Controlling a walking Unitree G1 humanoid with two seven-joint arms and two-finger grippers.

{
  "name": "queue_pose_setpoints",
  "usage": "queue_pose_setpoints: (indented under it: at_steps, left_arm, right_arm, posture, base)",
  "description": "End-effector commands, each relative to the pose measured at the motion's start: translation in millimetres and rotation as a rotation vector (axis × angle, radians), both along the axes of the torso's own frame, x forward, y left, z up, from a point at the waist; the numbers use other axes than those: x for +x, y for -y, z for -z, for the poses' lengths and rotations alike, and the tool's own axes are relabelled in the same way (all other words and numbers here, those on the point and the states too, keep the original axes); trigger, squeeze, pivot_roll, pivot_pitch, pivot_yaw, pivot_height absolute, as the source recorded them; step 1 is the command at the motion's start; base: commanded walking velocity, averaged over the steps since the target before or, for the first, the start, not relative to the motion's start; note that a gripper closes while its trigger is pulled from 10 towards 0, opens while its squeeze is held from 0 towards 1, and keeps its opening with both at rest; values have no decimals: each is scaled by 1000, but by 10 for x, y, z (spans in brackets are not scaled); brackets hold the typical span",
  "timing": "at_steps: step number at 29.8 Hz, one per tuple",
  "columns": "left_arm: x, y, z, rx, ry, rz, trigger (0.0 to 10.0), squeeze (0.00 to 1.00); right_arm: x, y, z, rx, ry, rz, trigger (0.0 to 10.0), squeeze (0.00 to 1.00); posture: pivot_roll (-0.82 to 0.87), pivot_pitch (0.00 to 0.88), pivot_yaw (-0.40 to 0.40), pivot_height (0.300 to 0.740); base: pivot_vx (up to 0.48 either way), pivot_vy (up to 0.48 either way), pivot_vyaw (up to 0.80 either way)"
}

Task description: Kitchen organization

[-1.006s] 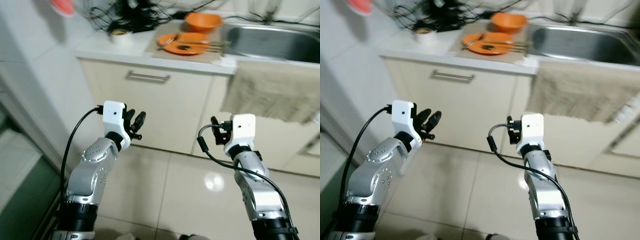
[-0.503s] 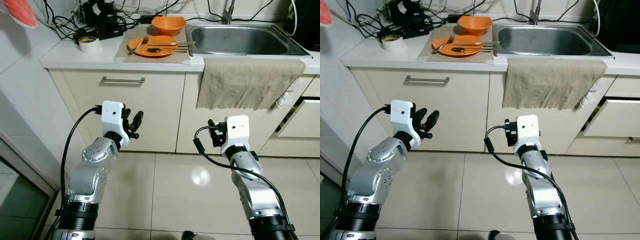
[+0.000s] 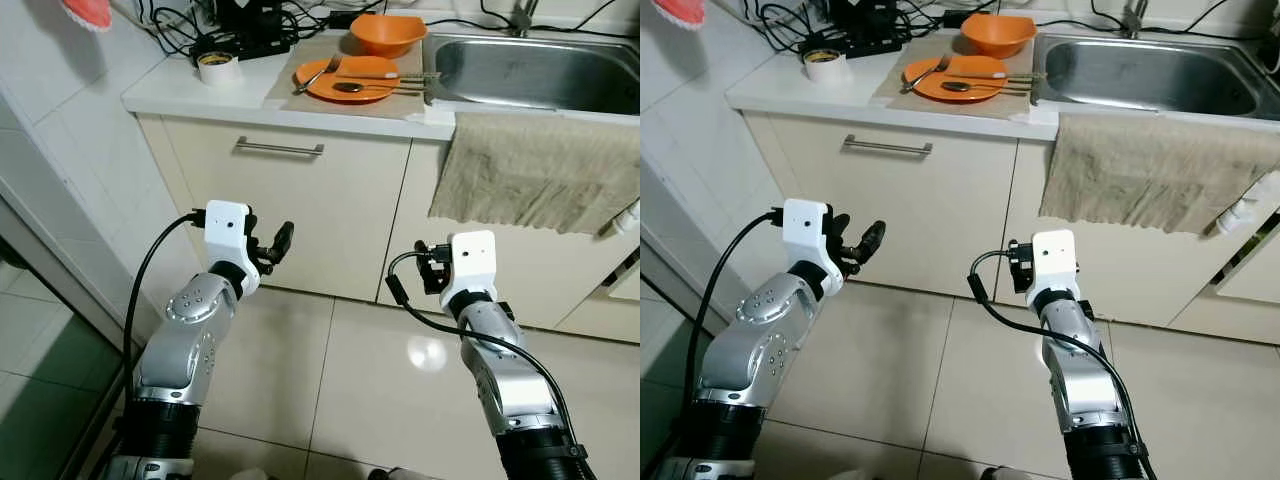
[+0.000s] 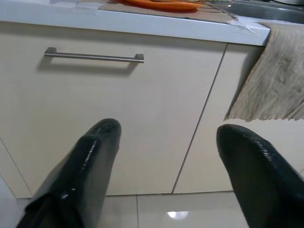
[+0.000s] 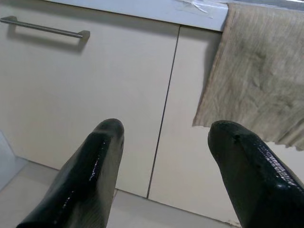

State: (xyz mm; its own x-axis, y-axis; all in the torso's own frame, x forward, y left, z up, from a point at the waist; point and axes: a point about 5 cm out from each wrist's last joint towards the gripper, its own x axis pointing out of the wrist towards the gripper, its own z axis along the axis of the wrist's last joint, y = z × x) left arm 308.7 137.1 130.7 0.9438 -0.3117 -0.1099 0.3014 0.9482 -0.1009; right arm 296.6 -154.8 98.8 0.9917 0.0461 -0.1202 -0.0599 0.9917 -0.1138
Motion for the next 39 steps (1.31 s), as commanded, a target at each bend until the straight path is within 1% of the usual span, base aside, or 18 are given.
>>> queue_pose_setpoints:
  at_steps: [1,10,26,28,30,34,35,36,37,38,39]
  left_arm:
    - [38,-11,-31,8,7,-10,10000,1000]
    - [71,-27,-28,16,4,-24,10000,1000]
    - [118,14,-52,3,19,-12,10000,1000]
    - [123,21,-31,-13,10,-7,10000,1000]
    - [138,-18,20,-49,-13,-39,10000,1000]
    - [141,-28,30,-53,-18,-48,10000,1000]
    - [140,-35,32,-72,-20,-57,10000,941]
    - [140,-35,32,-72,-20,-57,10000,941]
    - [149,-52,34,-81,-17,-78,10000,0]
    - [149,-52,34,-81,-17,-78,10000,0]
    - [165,-60,23,-92,-6,-96,10000,0]
  right_arm:
    - [14,-13,-12,33,5,5,10000,1000]
    - [39,-33,-32,24,10,-12,10000,1000]
    - [89,-42,-48,17,19,-20,10000,1000]
    - [102,-44,-57,18,24,-23,10000,1000]
    - [129,-58,-79,28,34,-28,10000,1000]
    - [136,-61,-85,23,38,-30,10000,1000]
    - [150,-65,-108,46,51,-29,10000,647]
    - [150,-65,-108,46,51,-29,10000,647]
    - [169,-54,-118,74,56,-24,10000,0]
    - [169,-54,-118,74,56,-24,10000,0]
    - [187,-41,-130,105,65,-25,10000,0]
  posture:
    - [-14,0,25,740]
    - [-17,0,21,740]
    - [-15,0,14,740]
    - [-15,0,14,740]
    - [-10,0,7,740]
    - [-9,0,3,740]
    - [-7,0,-2,740]
    - [-7,0,-2,740]
    - [-7,0,-3,740]
    - [-7,0,-3,740]
    - [-7,0,-4,740]
  base:
    - [0,0,0]
    - [0,0,0]
    - [0,0,0]
    - [0,0,0]
    - [0,0,0]
    - [0,0,0]
    - [0,0,0]
    - [0,0,0]
    - [0,0,0]
    - [0,0,0]
    - [0,0,0]
